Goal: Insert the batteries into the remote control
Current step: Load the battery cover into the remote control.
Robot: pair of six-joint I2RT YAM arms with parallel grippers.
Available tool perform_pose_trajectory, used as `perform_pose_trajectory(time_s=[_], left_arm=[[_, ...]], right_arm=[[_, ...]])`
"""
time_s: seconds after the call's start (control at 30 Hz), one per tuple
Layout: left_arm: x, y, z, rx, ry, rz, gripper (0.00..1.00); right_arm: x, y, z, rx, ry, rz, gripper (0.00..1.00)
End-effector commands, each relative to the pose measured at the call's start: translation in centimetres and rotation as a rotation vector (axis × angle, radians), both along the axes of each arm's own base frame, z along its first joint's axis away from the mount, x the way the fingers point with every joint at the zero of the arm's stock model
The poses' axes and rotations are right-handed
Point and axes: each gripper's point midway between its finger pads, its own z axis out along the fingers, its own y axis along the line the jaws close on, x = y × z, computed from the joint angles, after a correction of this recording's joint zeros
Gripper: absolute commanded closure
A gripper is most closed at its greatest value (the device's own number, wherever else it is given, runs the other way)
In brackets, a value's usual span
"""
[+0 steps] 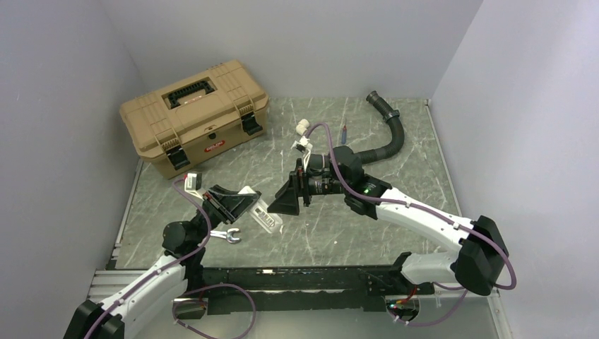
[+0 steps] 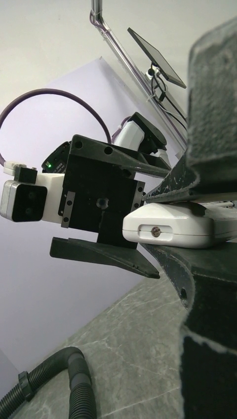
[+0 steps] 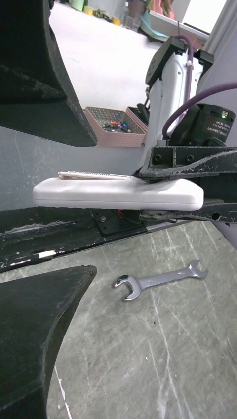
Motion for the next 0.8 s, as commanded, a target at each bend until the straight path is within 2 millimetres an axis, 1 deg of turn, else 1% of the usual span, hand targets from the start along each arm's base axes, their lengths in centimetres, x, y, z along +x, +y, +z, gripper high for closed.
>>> perform_pose_trajectory(time_s=[0.0,0.1,0.27,0.53,0.77], left_arm=[[-0.5,0.0,1.3,-0.022,-0.025,-0.018,1.00],[0.0,-0.3,0.6,0.012,0.015,-0.014,1.00],[-0.1,-0.5,0.7,0.032,0.012,-0.024,1.00],[-0.6,-0.7,1.5,0.019,-0.024,-0.052,1.00],[-1.0,-0.8,2.2,0.005,-0.055,-0.074,1.00]], right_arm=[[-0.4,-0.3,1.7,0.060,-0.073,0.022,0.09],[-0.3,-0.4,1.3,0.045,-0.073,0.019,0.08],[-0.4,0.0,0.7,0.041,-0.058,0.047,0.08],[-0.9,0.6,-0.6,0.032,-0.013,0.101,0.07],[-1.3,1.1,-1.3,0.053,0.024,0.147,0.07]])
